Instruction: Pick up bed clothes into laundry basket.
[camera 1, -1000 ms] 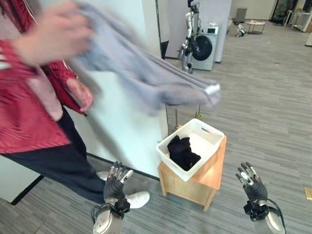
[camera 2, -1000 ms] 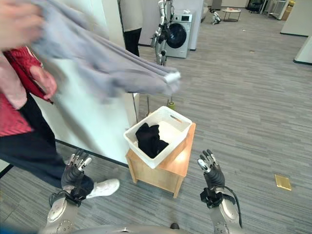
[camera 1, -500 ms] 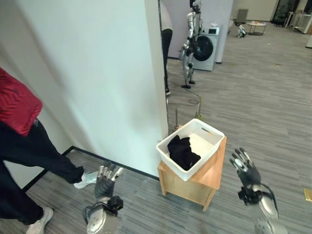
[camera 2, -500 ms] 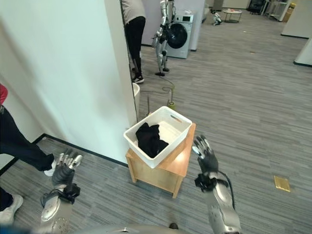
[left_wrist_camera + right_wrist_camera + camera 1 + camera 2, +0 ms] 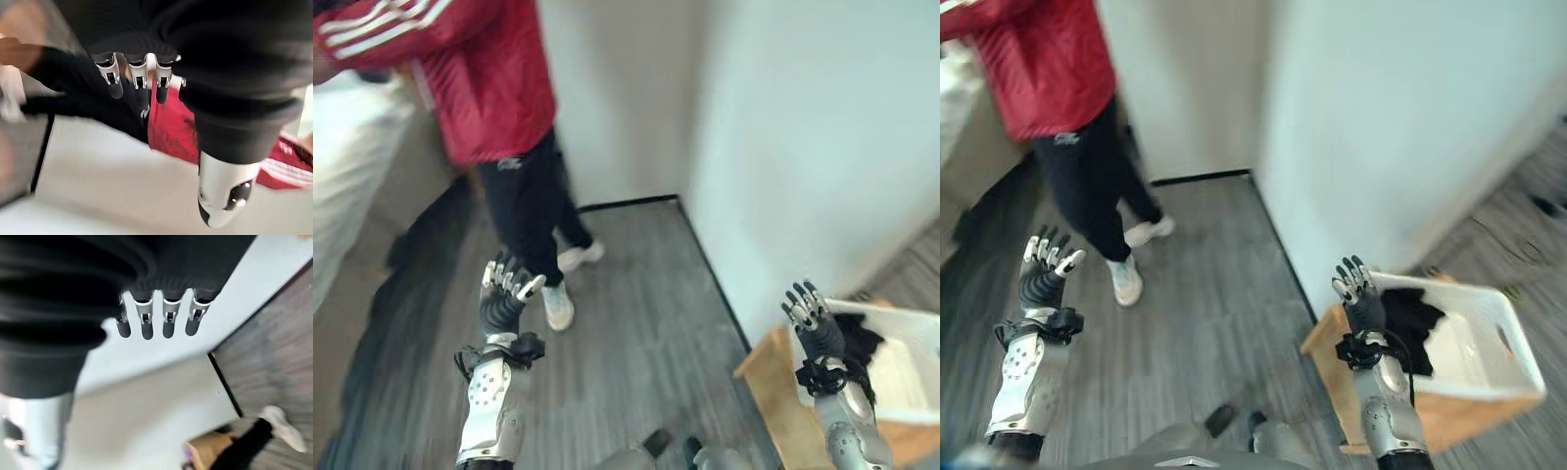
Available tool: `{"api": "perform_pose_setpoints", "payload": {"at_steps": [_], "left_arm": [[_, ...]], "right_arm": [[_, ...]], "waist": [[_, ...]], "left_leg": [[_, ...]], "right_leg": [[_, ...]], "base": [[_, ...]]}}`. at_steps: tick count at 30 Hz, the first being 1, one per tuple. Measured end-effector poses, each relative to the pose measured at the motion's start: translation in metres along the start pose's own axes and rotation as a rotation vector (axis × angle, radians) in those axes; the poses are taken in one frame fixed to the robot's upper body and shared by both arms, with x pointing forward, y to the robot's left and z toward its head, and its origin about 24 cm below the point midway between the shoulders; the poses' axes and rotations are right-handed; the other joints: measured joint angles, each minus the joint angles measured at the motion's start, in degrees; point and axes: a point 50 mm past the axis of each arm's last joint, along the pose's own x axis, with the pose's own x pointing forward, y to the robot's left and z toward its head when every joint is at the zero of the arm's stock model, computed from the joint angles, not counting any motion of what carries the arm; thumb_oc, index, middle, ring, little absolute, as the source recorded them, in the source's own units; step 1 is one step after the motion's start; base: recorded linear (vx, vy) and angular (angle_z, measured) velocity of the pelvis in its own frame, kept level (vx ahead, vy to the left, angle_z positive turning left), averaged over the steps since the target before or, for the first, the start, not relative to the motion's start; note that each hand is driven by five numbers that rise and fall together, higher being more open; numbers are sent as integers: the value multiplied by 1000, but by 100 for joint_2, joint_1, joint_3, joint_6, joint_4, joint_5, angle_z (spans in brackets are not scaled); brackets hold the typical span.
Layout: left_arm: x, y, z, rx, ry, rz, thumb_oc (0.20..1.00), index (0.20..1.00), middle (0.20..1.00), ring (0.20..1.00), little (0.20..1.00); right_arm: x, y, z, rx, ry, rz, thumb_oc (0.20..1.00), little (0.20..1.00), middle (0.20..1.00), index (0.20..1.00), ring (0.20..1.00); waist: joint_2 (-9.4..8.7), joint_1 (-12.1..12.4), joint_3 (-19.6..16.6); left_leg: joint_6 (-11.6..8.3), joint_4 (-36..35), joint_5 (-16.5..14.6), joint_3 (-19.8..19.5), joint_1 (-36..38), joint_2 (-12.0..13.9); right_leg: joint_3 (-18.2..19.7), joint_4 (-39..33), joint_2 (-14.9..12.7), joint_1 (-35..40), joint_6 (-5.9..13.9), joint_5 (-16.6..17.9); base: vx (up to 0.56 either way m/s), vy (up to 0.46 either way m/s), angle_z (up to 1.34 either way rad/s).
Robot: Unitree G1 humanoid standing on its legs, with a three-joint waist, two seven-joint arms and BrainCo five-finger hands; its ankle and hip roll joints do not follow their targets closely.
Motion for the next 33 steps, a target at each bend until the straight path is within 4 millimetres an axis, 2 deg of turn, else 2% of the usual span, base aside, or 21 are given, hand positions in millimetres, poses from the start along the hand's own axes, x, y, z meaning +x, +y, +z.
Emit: {"api": "perform_pose_setpoints", "payload": {"at_steps": [3, 4, 5, 7, 8, 9, 10, 11, 12, 13, 14, 15, 16, 18, 19, 20, 21, 22, 24, 27, 33], "left_arm": [[-15, 13, -20, -64, 73, 92, 1000, 1000, 1000, 1000, 1000], [-22, 19, -32, -34, 142, 93, 1000, 1000, 1000, 1000, 1000], [-30, 21, -40, -14, 206, 74, 1000, 1000, 1000, 1000, 1000], [-39, 14, -50, -61, 238, 77, 1000, 1000, 1000, 1000, 1000], [-29, -1, -46, -73, 214, 5, 1000, 1000, 1000, 1000, 1000], [-17, -18, -37, -94, 162, -57, 1000, 1000, 1000, 1000, 1000], [-13, -26, -36, -93, 154, -86, 1000, 1000, 1000, 1000, 1000], [-12, -26, -36, -80, 156, -90, 1000, 1000, 1000, 1000, 1000], [-11, -24, -34, -63, 152, -95, 1000, 1000, 1000, 1000, 1000], [-5, -17, -28, 10, 140, -116, 1000, 1000, 1000, 1000, 1000], [-2, -2, -28, 79, 158, -92, 1000, 1000, 1000, 1000, 1000], [-4, 3, -30, 83, 170, -74, 1000, 1000, 1000, 1000, 1000], [-4, 5, -30, 80, 166, -62, 1000, 1000, 1000, 1000, 1000], [-7, 3, -26, 40, 134, -32, 1000, 1000, 1000, 1000, 1000], [-21, 12, -26, 16, 126, 25, 1000, 1000, 1000, 1000, 1000], [-31, 24, -27, 38, 150, 59, 1000, 1000, 1000, 1000, 1000], [-37, 29, -32, 55, 186, 61, 1000, 1000, 1000, 1000, 1000], [-48, 36, -42, 47, 238, 106, 1000, 1000, 1000, 1000, 1000], [-38, 22, -40, 16, 212, 62, 1000, 1000, 1000, 1000, 1000], [-37, 26, -43, 53, 221, 51, 1000, 1000, 1000, 1000, 1000], [-19, 18, -31, 139, 175, -43, 1000, 1000, 1000, 1000, 1000]], "right_arm": [[-3, -10, 7, -24, -3, -2, 1000, 1000, 1000, 1000, 1000], [-3, -7, 4, -22, 5, 4, 1000, 1000, 1000, 1000, 1000], [-7, -5, 4, -10, -4, 11, 1000, 1000, 1000, 1000, 1000], [-23, -4, 13, 9, -57, 0, 1000, 1000, 1000, 1000, 1000], [-38, -16, 12, 19, -74, -75, 1000, 1000, 1000, 1000, 1000], [-50, -32, 12, 21, -86, -153, 1000, 1000, 1000, 1000, 1000], [-52, -41, 6, 17, -60, -199, 1000, 1000, 1000, 1000, 1000], [-48, -41, 4, 21, -52, -202, 1000, 1000, 1000, 1000, 1000], [-48, -40, 0, 24, -25, -196, 1000, 1000, 1000, 1000, 1000], [-48, -29, -10, 25, 22, -130, 1000, 1000, 1000, 1000, 1000], [-46, -14, -19, 25, 62, -56, 1000, 1000, 1000, 1000, 1000], [-42, -7, -20, 46, 54, -31, 1000, 1000, 1000, 1000, 1000], [-35, 1, -21, 79, 37, -16, 1000, 1000, 1000, 1000, 1000], [-31, 9, -32, 61, 111, 26, 1000, 1000, 1000, 1000, 1000], [-25, 15, -26, 26, 104, 91, 1000, 1000, 1000, 1000, 1000], [-23, 20, -21, 25, 79, 118, 1000, 1000, 1000, 1000, 1000], [-22, 17, -17, 33, 52, 109, 1000, 1000, 1000, 1000, 1000], [-22, 14, -19, 33, 60, 93, 1000, 1000, 1000, 1000, 1000], [-47, -2, -33, 29, 147, 48, 1000, 1000, 1000, 1000, 1000], [-40, -13, -19, -262, 137, 51, 1000, 1000, 1000, 1000, 1000], [-20, -12, 1, -332, 67, 84, 1000, 1000, 1000, 1000, 1000]], "waist": [[-76, -103, 68], [-198, -33, 68], [-479, -288, 43], [-413, -683, -53], [-116, -971, -365], [104, -1087, -544], [420, -1055, -670], [563, -965, -656], [549, -970, -628], [268, -1084, -451], [32, -1168, -518], [80, -1048, -500], [127, -884, -470], [232, -742, -553], [266, -513, -672], [-7, -499, -657], [-128, -470, -595], [-53, -458, -638], [-35, -686, -665], [-34, -680, -676], [-132, -687, -612]], "left_leg": [[103, 19, 219, 817, -290, 454], [517, 501, 54, 1732, -557, 577], [369, 1680, -105, 3081, -947, 643], [-56, 1787, -421, 4823, -247, 793], [-288, 1335, -612, 6227, 313, 981], [-297, 707, -633, 6705, 543, 1041], [-27, -193, -544, 6182, 617, 750], [709, -1022, 40, 5513, 823, 370], [793, -1209, 285, 5016, 831, 268], [867, -995, 334, 4654, 778, 113], [982, -987, 497, 4344, 522, -27], [999, -978, 615, 4201, 401, -56], [1079, -966, 689, 4055, 367, -130], [970, -1005, 641, 3914, 392, -138], [576, -988, 433, 4116, 403, -98], [182, -728, 70, 4304, 356, -179], [1254, 354, 49, 3739, -28, -118], [497, 110, -232, 3361, 108, 177], [418, -1372, 612, 3313, 771, 295], [446, -1374, 589, 3444, 567, 295], [437, -1372, 644, 3576, 602, 310]], "right_leg": [[-476, -181, 174, 389, -412, 10], [-973, -281, -28, 356, -600, 137], [-1015, -535, -181, 498, -515, 220], [-2074, -1373, -491, 1103, -512, 487], [-3005, -1539, -632, 1272, -399, 456], [-3596, -1488, -704, 1106, -377, 398], [-3806, -1431, -721, 921, -295, 460], [-3663, -1061, -871, 632, -216, 511], [-3350, -225, -1097, 190, -214, 486], [-1968, 1230, -1161, -478, 43, 328], [91, 905, -715, -642, 570, 148], [693, -16, -697, -461, 605, 146], [624, -917, -773, -155, 606, 219], [-1053, -1402, -857, 389, 435, 477], [-1344, -1392, -632, 542, 245, 584], [-1284, -1616, -770, 801, -19, 773], [-1255, -1548, -934, 741, 110, 829], [-1142, -1387, -839, 629, 227, 794], [-1229, -2774, -807, 1294, 282, 1526], [-1291, -2775, -840, 1066, 284, 1525], [-1254, -2777, -829, 1038, 270, 1577]], "base": [[-197, -268, 119], [-255, -188, 128], [-146, -100, 124], [-236, -44, 244], [-256, 105, 403], [-175, 176, 382], [-166, 191, 249], [-134, 126, 133], [-119, 58, 116], [-81, -23, 166], [-51, -44, 163], [9, -143, 105], [53, -180, 82], [88, -184, 39], [50, -103, -40], [31, -80, -41], [11, -51, -24], [3, -50, -13], [5, -22, -5], [45, 40, -10], [40, 62, -6]]}}
